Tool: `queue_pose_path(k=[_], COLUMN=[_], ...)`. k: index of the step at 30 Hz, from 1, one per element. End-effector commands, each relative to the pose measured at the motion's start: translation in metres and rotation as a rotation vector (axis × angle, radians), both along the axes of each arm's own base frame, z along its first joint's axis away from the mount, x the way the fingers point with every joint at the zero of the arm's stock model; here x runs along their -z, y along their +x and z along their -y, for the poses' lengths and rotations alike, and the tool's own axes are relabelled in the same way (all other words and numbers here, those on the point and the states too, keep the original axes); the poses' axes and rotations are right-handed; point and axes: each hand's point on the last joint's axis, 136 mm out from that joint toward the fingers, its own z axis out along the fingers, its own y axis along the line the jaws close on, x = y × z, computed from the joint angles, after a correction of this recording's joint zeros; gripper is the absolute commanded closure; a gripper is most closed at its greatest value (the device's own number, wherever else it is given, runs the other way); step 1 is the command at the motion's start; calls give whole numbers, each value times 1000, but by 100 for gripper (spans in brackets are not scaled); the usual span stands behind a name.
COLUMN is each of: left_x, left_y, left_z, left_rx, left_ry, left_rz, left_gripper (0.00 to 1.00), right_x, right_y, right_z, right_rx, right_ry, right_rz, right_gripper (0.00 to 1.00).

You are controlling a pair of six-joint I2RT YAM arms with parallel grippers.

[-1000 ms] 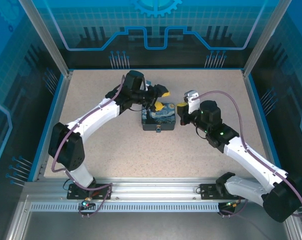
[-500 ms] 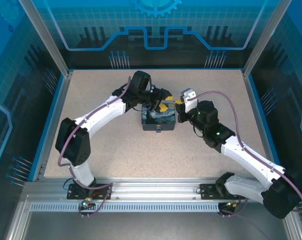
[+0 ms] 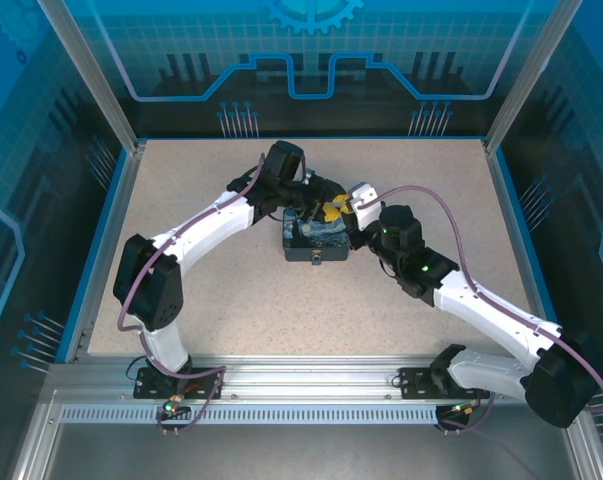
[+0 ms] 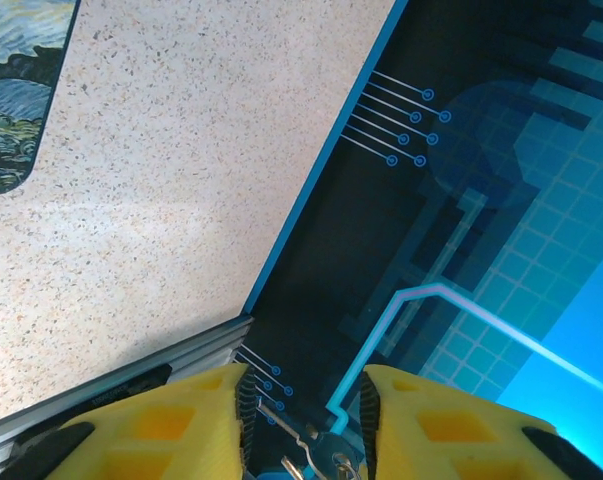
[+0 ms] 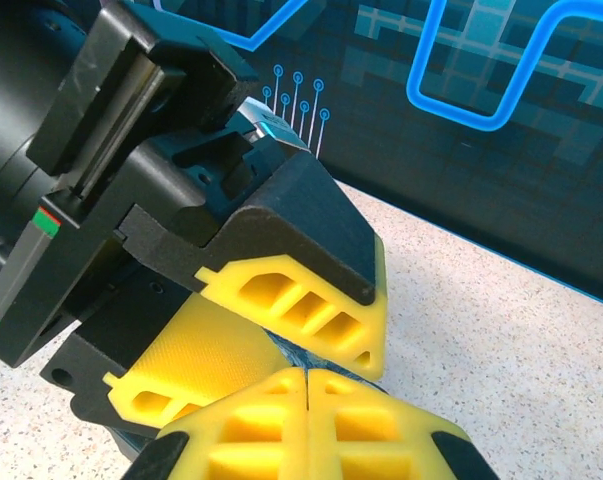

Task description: Unlock the padlock with the key

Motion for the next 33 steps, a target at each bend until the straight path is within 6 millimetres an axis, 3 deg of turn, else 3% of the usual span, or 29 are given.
queue_pose_path(k=[1, 6, 15, 17, 20, 22, 28, 33], left_x=[-10, -9, -5, -5, -4, -3, -5, -12], left_y=[-2, -2, 2, 3, 6, 9, 16, 20], left_z=[8, 9, 10, 10, 10, 9, 2, -2], left_rx=[30, 34, 29, 27, 24, 25, 16, 22], left_ry=[-34, -37, -40, -39, -42, -27, 9, 29], left_rz=[1, 2, 1, 8, 42, 86, 241, 394], left_gripper=[68, 76, 100, 100, 100, 100, 100, 100], right_x=[-24, -23, -22, -23, -26, -29, -27, -25], right_y=[4, 3, 2, 2, 1, -1, -19, -24], right_z=[-3, -3, -3, -2, 12, 33, 86, 105], right_rx=[15, 17, 18, 21, 55, 83, 171, 211], right_ry=[14, 10, 18, 24, 89, 208, 436, 548], right_rz=[66, 63, 58, 55, 12, -43, -188, -334], right_gripper=[100, 100, 100, 99, 68, 50, 29, 0])
